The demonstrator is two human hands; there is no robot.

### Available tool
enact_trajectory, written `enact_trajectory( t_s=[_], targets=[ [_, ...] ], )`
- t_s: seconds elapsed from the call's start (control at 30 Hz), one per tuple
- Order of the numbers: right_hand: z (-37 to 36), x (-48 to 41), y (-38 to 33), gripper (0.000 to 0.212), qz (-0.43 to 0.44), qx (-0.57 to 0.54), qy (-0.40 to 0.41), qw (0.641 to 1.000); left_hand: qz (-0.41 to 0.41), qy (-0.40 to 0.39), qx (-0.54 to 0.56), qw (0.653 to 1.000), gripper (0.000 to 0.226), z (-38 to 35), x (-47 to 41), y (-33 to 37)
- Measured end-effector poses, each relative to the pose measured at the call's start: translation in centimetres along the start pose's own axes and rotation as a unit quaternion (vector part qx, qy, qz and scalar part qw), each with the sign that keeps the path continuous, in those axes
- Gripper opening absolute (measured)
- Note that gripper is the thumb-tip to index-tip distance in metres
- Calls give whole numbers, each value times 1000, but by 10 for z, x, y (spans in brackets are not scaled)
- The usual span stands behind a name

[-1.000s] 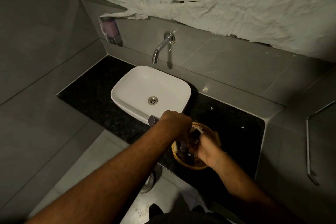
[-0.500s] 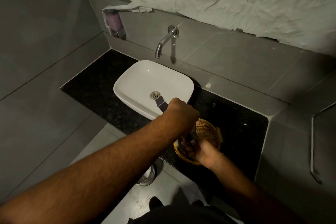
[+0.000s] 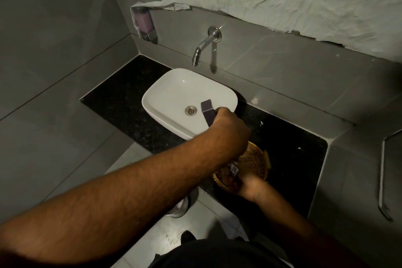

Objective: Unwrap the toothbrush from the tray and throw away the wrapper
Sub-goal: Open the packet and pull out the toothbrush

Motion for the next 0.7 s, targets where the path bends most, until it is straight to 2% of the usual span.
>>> enact_trajectory(
  t_s=[0.1, 0.2, 0.37, 0.43, 0.53, 0.7],
  targets=[
    [8, 1, 2, 29, 23, 13, 58, 998, 27, 11, 31, 999, 41, -5, 9, -20],
    [23, -3, 7, 40, -1, 29, 84, 996, 67, 16, 126, 990, 46, -33, 20, -43],
    [45, -12, 9, 51, -19, 42, 125, 991, 154, 52, 296, 941, 38, -127, 43, -70],
    [49, -17, 9, 52, -19, 40, 132, 990, 197, 50, 372, 906, 42, -174, 53, -73],
    [48, -21, 10, 51, -19, 46, 143, 989, 271, 45, 483, 831, 50, -247, 65, -69],
    [36, -24, 11, 50, -4, 55, 158, 986, 389, 33, 600, 698, 36, -347, 85, -47]
  ],
)
Point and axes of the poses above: each hand's wrist, its own x-axis away from the middle knuckle, its own z-axis out of the back of the hand, y = z × x, the point moved 3 cm from there along -x, towards the middle knuckle, and after that the axes turned 5 degrees about -z, right-handed, at the moved point
